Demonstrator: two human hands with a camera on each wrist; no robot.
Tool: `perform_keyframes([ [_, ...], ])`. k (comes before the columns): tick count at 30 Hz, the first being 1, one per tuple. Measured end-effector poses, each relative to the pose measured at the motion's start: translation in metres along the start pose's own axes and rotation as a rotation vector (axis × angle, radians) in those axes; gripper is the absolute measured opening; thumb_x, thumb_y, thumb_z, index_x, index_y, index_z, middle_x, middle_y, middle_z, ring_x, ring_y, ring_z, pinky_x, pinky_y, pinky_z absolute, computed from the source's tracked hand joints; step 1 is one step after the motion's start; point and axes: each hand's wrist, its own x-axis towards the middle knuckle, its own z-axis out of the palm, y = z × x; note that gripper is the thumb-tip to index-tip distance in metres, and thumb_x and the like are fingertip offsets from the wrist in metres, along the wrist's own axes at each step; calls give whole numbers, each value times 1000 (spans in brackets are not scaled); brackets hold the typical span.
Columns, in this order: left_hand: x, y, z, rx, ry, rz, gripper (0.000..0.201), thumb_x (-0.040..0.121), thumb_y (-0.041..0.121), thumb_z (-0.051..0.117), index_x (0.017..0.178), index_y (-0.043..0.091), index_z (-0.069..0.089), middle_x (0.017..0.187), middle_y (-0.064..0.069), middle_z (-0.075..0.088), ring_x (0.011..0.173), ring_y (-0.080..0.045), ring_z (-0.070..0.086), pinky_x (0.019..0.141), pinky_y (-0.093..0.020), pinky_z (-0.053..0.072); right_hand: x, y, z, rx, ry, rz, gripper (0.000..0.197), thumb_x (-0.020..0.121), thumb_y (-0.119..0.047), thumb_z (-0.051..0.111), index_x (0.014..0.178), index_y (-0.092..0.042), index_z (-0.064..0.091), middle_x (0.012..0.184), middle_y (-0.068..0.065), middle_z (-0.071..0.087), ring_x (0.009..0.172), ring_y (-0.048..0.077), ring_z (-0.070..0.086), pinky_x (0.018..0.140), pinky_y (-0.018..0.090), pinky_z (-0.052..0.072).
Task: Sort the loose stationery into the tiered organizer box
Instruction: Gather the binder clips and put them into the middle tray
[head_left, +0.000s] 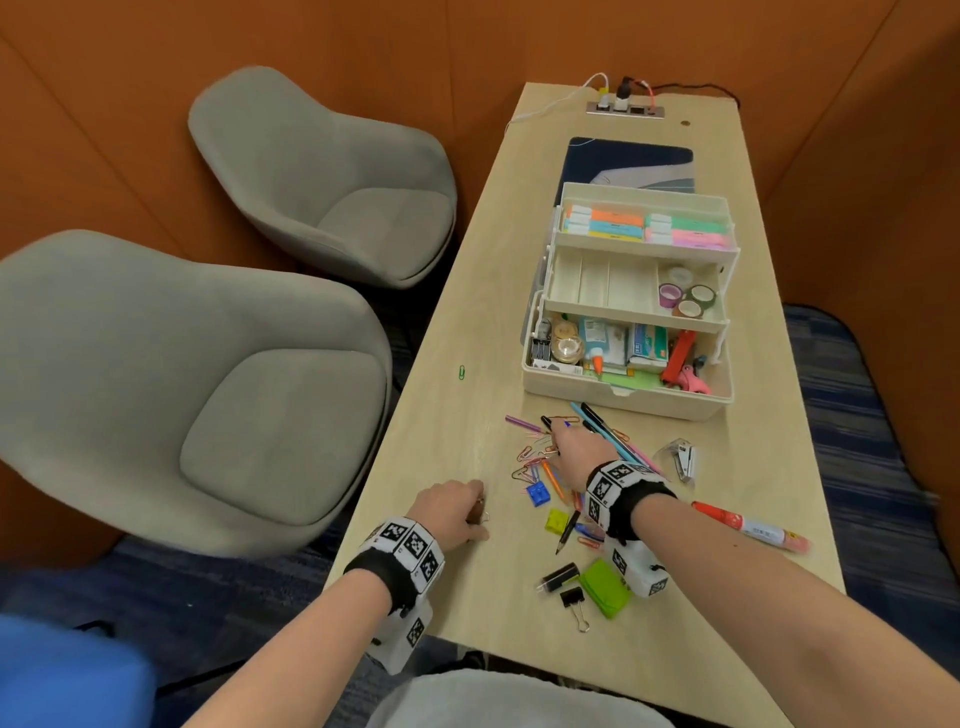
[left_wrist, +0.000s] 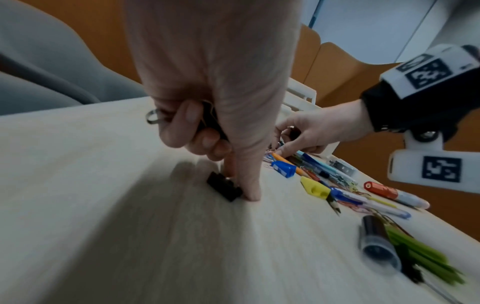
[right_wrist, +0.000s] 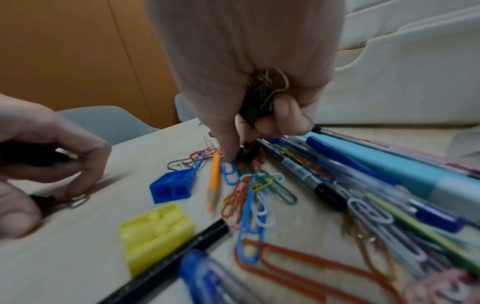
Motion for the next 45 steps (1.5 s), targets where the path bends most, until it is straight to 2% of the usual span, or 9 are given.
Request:
perform_keyframes([
  [12,16,8,-4,-93,50,109,18,93,30,51,92,13,47,91,-8,59,81,-24,55,70,-33,43,-9,21,3,251,28,91,20,97,-19,43,110,-4,44,97,16,63,83,31,59,65,33,42],
  [18,26,22,-15,-416,25,78,16,96,24,43,89,10,45,88,-13,63,79,-28,59,71,-38,46,-37,47,1,1042,67,350,12,96,-20,48,106,-14,48,63,0,49,46,14,43,42,22,35],
  [22,26,47,-32,-765,28,-5,25,99,24,37,76,16,46,75,-2,56,62,-15,47,57,-28,35,-64,69,1,1810,34,460,16,91,-13,58,103,-3,59,51,-1,35,39,13,35,45,29,34],
  [28,25,80,-45,-1202,-132,55,26,95,5,39,72,2,51,54,-8,64,39,-10,55,31,-15,24,-106,86,-6,2374,120,505,12,90,-7,49,86,1,57,51,0,36,41,9,38,54,26,55],
  [31,26,88,-38,-1176,-201,113,21,92,0,44,72,8,48,63,-13,64,43,-14,58,32,-16,23,-122,89,-6,2474,172,508,8,81,-1,58,74,-1,53,58,4,39,43,11,43,54,27,57],
  [34,24,98,-31,-1073,-258,149,15,88,-3,47,85,12,47,67,-9,63,48,-14,55,34,-16,25,-132,97,4,2566,155,459,48,42,-1,85,71,-8,47,60,3,44,46,13,43,44,23,49],
  [38,14,109,-26,-830,-326,307,12,96,8,49,90,15,57,69,2,56,53,-5,47,45,-12,35,-138,105,12,2498,115,528,30,72,-19,74,67,-15,45,58,-2,41,47,10,43,42,19,47],
  [41,5,115,-20,-599,-262,393,13,94,26,57,81,24,59,72,12,53,63,1,49,58,-12,36,-143,111,15,2441,8,449,42,59,-21,87,69,-15,47,57,-3,38,43,7,44,31,16,37],
  [45,-7,117,-8,-66,-149,536,34,83,42,68,103,15,65,84,4,61,80,-15,55,63,-22,38,-146,113,14,2327,-65,471,29,82,-25,64,68,-17,40,48,-3,34,33,5,32,25,15,23],
])
